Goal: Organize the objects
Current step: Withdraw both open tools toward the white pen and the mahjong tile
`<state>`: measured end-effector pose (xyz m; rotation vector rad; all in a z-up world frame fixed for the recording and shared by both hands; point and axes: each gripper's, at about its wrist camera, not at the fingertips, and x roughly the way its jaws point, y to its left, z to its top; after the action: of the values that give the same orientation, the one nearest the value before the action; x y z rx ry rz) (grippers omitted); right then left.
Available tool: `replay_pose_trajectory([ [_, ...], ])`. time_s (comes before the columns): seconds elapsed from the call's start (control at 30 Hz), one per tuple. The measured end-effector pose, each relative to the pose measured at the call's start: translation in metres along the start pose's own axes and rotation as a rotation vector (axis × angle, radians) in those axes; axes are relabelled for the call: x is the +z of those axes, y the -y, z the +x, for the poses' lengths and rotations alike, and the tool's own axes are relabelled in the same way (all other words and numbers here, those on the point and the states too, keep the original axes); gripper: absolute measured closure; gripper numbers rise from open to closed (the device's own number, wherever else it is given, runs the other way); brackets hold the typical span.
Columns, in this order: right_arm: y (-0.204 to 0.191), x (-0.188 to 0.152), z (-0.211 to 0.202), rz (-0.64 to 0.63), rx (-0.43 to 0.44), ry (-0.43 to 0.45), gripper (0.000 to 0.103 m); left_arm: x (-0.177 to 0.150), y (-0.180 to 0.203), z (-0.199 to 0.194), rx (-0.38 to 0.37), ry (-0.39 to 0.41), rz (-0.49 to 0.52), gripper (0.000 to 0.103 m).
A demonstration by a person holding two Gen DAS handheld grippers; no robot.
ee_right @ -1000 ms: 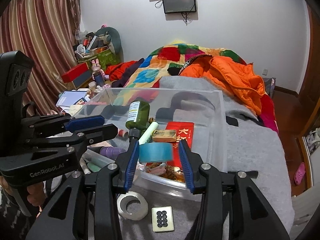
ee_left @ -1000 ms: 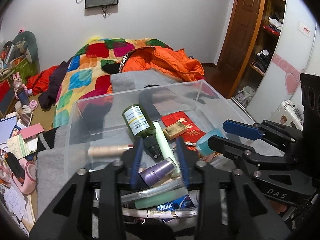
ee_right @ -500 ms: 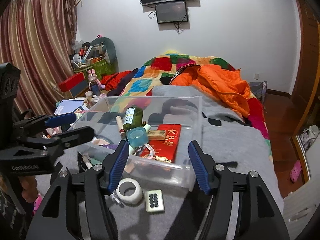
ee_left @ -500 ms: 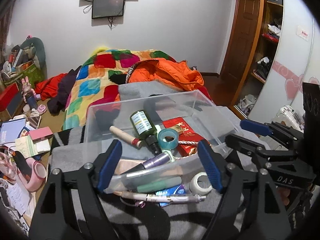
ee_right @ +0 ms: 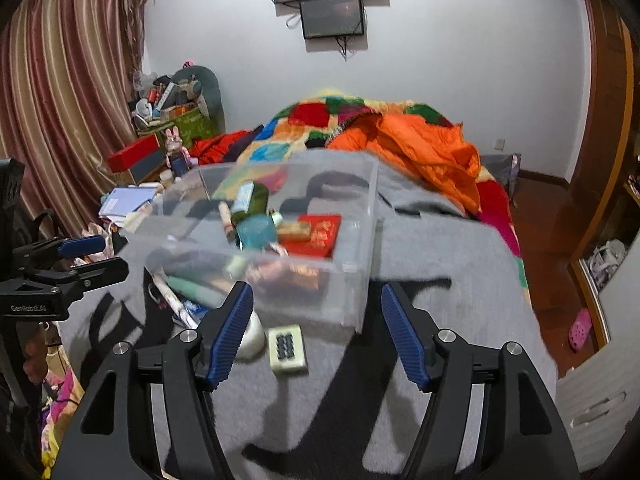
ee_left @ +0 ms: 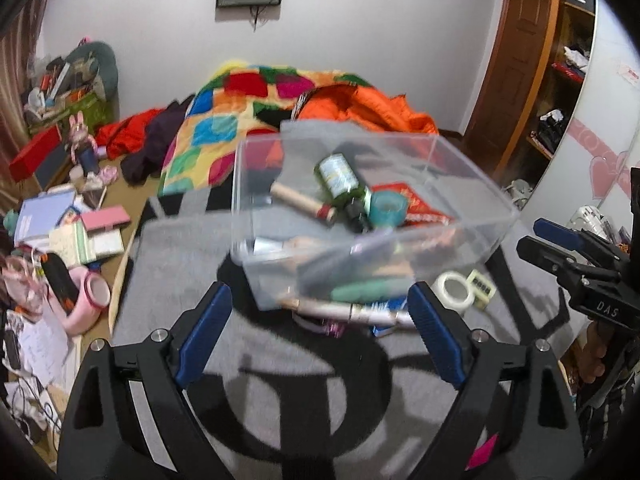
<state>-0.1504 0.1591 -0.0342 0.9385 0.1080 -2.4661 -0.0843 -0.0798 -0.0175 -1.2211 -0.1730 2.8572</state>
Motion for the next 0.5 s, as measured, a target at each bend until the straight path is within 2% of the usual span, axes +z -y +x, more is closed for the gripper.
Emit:
replay_pose_trajectory([
  [0.27,0.013,-0.028,0.022,0.041,-0.004,-0.098,0.04,-0.012,0.015,0.018,-0.029,-0.05,0.0,0.013],
  [0.5,0.005,-0.039,0.033,0.01,0.028,-0.136,0.04,-0.01,0.054,0.035,-0.046,-0.066,0.154,0.013],
])
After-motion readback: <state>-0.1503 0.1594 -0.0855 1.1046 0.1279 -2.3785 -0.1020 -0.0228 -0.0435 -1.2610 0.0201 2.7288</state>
